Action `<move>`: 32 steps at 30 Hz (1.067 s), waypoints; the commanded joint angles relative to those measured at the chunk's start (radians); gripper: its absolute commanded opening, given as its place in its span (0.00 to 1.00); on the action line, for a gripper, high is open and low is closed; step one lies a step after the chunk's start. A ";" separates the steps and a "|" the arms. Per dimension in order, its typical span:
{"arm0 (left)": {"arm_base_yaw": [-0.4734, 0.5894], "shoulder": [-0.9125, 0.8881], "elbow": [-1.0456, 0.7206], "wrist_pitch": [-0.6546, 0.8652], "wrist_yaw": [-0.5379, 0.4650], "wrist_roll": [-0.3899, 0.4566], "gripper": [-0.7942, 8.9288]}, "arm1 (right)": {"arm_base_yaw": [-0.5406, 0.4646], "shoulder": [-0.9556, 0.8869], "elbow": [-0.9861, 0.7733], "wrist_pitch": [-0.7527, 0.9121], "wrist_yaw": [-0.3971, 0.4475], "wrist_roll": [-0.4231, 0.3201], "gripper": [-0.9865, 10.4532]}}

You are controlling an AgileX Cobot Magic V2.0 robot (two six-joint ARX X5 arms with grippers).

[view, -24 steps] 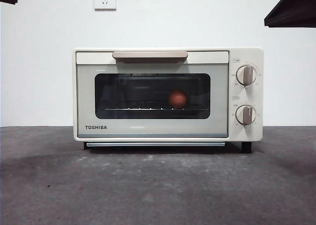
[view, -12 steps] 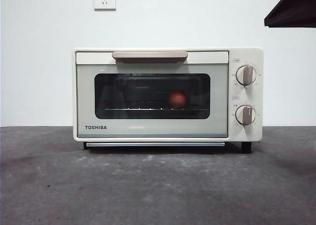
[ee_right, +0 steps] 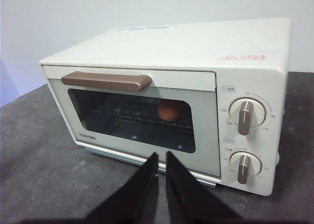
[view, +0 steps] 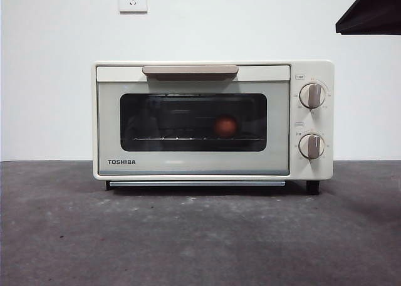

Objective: Eggoven

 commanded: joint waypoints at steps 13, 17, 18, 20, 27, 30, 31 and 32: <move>0.002 -0.122 -0.172 -0.172 -0.004 -0.032 0.09 | 0.006 0.002 0.003 0.010 0.002 -0.006 0.09; 0.002 -0.122 -0.170 -0.211 0.002 -0.070 0.09 | 0.006 0.002 0.003 0.010 0.002 -0.006 0.09; 0.002 -0.122 -0.170 -0.211 0.002 -0.070 0.09 | 0.006 0.002 0.003 0.010 0.002 -0.006 0.09; 0.002 -0.122 -0.170 -0.215 0.002 -0.070 0.09 | 0.006 0.002 0.003 0.010 0.002 -0.006 0.09; 0.002 -0.122 -0.170 -0.216 0.002 -0.070 0.09 | 0.006 0.002 0.003 0.010 0.002 -0.006 0.09; 0.002 -0.121 -0.170 -0.216 0.002 -0.070 0.09 | 0.006 0.002 0.003 0.010 0.002 -0.006 0.09; 0.002 -0.122 -0.170 -0.216 0.002 -0.070 0.09 | 0.006 0.002 0.003 0.010 0.002 -0.006 0.09; 0.002 -0.122 -0.170 -0.216 0.002 -0.070 0.09 | 0.006 0.002 0.003 0.010 0.002 -0.006 0.09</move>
